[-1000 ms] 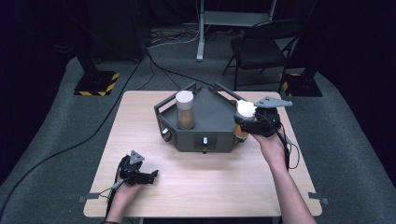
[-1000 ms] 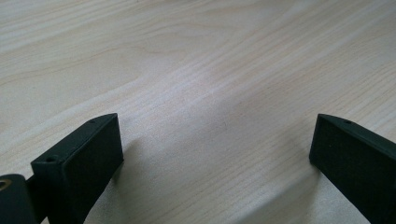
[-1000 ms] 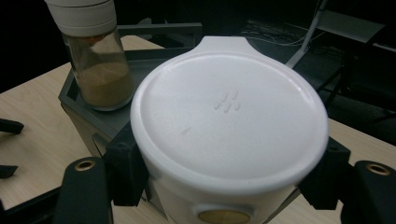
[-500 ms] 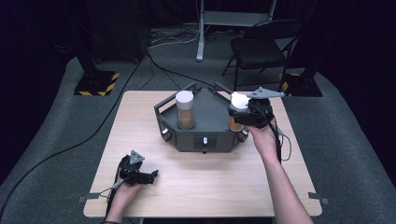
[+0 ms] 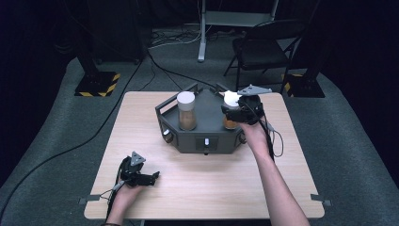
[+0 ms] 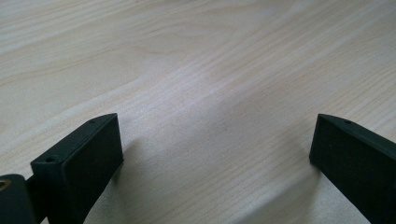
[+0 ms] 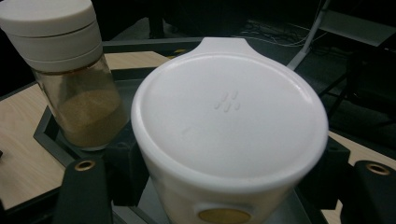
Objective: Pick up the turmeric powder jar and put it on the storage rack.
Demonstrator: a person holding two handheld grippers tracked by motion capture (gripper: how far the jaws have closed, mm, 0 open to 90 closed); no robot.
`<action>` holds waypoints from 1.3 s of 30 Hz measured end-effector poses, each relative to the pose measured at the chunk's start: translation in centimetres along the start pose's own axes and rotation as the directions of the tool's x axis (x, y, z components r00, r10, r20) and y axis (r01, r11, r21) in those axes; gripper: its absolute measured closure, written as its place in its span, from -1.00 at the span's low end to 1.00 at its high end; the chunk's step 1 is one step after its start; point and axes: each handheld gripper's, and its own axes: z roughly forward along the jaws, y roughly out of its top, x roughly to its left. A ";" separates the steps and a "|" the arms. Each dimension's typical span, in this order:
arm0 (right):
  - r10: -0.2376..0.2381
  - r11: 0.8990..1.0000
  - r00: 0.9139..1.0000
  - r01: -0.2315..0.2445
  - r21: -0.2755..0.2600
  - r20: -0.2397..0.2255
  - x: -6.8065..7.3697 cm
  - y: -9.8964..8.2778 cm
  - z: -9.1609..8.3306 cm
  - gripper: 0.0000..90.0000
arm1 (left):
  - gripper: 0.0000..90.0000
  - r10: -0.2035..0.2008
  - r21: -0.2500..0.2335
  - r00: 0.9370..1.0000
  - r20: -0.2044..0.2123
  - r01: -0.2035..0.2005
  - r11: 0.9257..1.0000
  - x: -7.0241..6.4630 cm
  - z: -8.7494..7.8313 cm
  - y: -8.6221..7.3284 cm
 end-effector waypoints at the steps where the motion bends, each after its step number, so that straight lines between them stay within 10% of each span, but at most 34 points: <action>1: 0.003 1.000 1.000 -0.003 0.002 0.000 0.1 0.0 0.2 -0.34 | -0.95 0.000 0.000 1.000 0.000 0.000 1.000 0.0 0.0 0.0; 22: 0.049 0.999 0.999 -0.048 0.020 -0.013 -0.8 -0.6 1.6 -0.36 | -0.95 0.001 0.001 1.000 0.000 -0.001 1.000 0.0 0.0 0.0; 39: 0.092 0.992 0.996 -0.093 -0.080 -0.014 -0.9 -3.3 0.1 -0.93 | -0.95 0.001 0.000 1.000 0.001 -0.001 1.000 0.0 0.0 0.0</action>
